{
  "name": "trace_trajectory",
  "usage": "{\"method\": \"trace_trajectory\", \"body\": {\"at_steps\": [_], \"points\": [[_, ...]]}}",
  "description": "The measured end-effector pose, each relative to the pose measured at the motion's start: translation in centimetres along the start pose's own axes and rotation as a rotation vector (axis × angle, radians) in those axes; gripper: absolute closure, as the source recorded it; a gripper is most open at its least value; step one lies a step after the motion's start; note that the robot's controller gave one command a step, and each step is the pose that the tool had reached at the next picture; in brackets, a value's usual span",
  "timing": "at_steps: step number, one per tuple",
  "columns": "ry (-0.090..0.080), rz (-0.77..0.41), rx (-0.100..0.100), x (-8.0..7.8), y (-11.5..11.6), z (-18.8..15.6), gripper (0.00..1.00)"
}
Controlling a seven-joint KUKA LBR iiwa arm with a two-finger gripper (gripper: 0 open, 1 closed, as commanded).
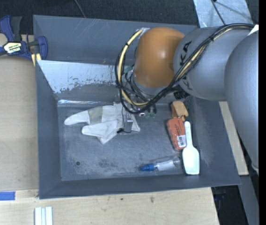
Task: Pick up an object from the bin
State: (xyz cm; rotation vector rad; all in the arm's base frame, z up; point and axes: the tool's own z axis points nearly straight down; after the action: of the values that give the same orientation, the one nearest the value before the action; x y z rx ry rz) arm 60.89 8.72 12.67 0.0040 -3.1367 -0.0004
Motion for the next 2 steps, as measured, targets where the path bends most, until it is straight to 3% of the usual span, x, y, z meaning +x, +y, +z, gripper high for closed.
{"method": "trace_trajectory", "body": {"at_steps": [1,2], "points": [[-0.008,0.002,-0.001,-0.2,0.0,-0.5,0.0],[-0.011,-0.248,0.002,-0.7,1.1,2.1,0.0]]}}
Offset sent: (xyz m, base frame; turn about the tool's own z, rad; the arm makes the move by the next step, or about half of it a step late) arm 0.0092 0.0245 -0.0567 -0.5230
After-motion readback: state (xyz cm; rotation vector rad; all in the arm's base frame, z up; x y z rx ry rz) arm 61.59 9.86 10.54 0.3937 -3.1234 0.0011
